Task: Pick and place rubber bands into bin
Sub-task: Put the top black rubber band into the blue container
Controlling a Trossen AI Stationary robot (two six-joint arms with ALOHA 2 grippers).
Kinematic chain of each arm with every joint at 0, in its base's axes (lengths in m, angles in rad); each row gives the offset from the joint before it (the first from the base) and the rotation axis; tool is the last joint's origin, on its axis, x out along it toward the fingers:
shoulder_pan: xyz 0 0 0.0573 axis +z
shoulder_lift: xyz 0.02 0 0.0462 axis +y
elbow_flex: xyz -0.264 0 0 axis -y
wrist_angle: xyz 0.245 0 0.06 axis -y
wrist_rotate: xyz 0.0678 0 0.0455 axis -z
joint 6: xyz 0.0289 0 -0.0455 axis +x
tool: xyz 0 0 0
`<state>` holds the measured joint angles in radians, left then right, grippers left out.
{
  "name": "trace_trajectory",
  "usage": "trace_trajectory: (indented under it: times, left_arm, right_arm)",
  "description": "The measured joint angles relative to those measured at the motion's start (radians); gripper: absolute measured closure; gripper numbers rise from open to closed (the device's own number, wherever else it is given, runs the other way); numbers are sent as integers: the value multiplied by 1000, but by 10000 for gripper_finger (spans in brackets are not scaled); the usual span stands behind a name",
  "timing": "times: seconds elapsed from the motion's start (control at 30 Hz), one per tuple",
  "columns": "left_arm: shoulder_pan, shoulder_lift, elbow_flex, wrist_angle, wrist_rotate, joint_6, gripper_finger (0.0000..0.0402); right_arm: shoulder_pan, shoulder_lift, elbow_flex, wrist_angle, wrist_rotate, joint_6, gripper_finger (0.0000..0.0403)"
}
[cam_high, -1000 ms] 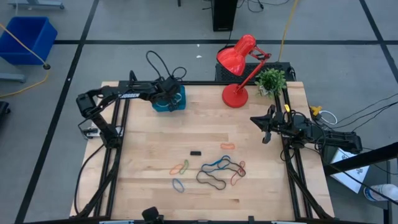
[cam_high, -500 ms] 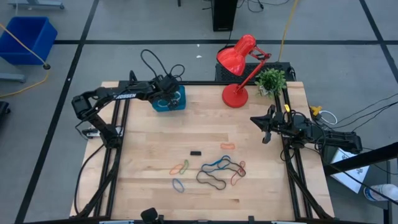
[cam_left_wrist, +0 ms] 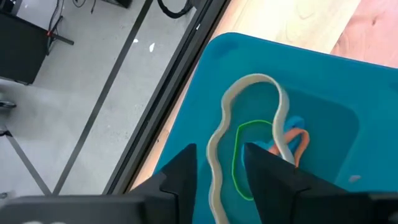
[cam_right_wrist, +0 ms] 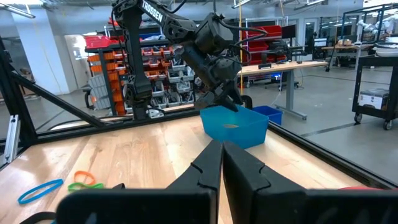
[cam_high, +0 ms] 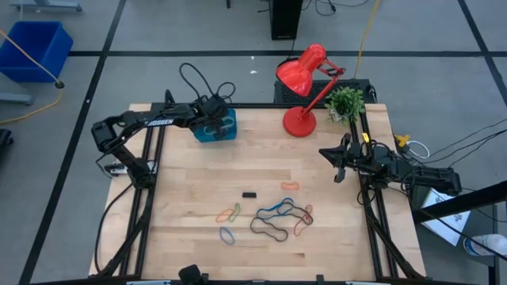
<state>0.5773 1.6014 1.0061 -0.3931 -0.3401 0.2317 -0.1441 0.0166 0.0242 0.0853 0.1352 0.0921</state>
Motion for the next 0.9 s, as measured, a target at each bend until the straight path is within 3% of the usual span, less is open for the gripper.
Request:
trace_trajectory:
  times: [0.27,0.5,0.6,0.73,0.9]
  left_arm:
    - [-63,-111,1,-8,46,2,236]
    - [-187,-210,2,14,398,-89,236]
    - [-247,-217,2,34,490,-177,236]
    - [-322,-212,2,49,498,-214,236]
    - [-423,-195,2,51,496,-74,236]
  right_arm:
    - [0,0,0,0,0,0,394]
    - [0,0,0,0,0,0,394]
    - [0,0,0,0,0,0,394]
    - [0,0,0,1,0,0,394]
    - [0,0,0,7,0,8,394]
